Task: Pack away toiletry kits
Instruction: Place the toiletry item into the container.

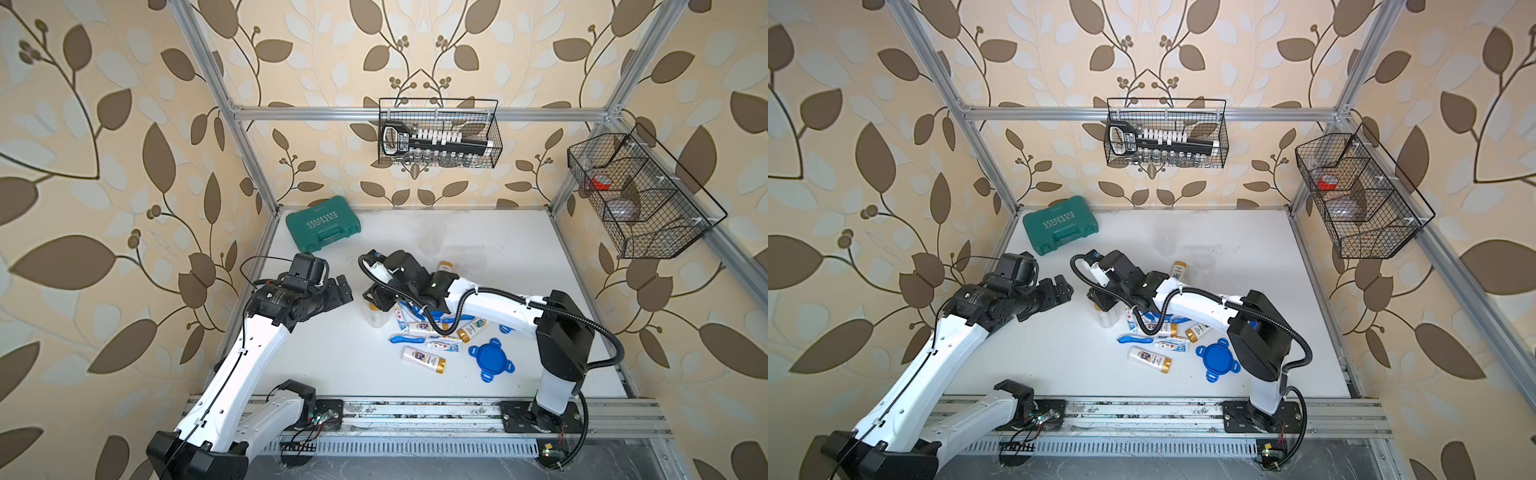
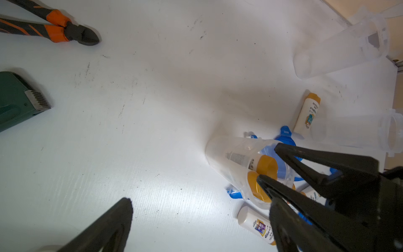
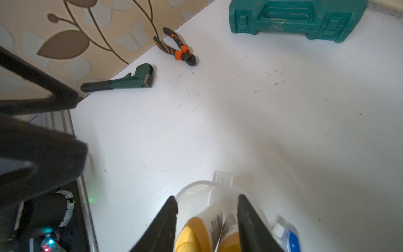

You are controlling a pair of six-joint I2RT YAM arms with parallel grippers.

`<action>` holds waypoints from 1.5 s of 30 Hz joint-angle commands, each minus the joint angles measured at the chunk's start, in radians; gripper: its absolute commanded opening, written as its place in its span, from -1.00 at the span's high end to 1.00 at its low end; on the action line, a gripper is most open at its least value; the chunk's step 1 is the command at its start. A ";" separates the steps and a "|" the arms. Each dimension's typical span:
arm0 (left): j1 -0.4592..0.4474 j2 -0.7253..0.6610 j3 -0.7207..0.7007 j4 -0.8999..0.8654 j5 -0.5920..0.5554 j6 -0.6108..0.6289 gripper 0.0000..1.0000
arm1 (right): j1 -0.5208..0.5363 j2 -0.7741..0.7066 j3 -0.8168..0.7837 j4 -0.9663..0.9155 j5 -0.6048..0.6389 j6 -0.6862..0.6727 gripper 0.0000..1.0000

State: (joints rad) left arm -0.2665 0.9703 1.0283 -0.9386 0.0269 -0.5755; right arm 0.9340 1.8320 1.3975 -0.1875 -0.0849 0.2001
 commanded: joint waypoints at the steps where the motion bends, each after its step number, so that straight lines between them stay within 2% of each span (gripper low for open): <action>1: 0.009 -0.013 0.017 -0.002 0.023 0.037 -0.98 | 0.004 -0.036 -0.020 0.014 0.004 -0.005 0.03; 4: 0.008 -0.012 0.027 -0.019 0.032 0.052 -0.98 | 0.005 -0.089 -0.022 -0.004 0.002 -0.010 -0.04; 11: 0.009 -0.012 0.046 -0.083 0.092 0.106 -0.98 | 0.001 -0.299 -0.025 -0.145 0.025 -0.039 -0.43; 14: 0.008 -0.008 0.053 -0.113 0.116 0.118 -0.98 | -0.025 -0.399 -0.089 -0.268 0.057 -0.018 -0.46; 18: 0.009 -0.012 0.038 -0.100 0.174 0.107 -0.98 | -0.117 -0.484 -0.235 -0.368 0.003 0.030 -0.45; 20: 0.008 -0.012 0.026 -0.080 0.217 0.089 -0.98 | -0.164 -0.472 -0.280 -0.393 -0.051 0.033 -0.44; 28: 0.009 -0.005 0.008 -0.061 0.276 0.068 -0.98 | -0.150 -0.306 -0.347 -0.309 -0.163 -0.011 -0.32; 34: 0.009 -0.034 -0.022 -0.067 0.257 0.053 -0.98 | -0.071 -0.186 -0.349 -0.277 -0.169 -0.022 -0.10; 45: 0.008 -0.051 -0.054 -0.055 0.252 0.045 -0.98 | -0.068 -0.080 -0.339 -0.239 -0.118 -0.005 -0.16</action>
State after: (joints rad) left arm -0.2668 0.9234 0.9668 -1.0004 0.2794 -0.5316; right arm 0.8734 1.7180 1.0534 -0.4423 -0.2203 0.1905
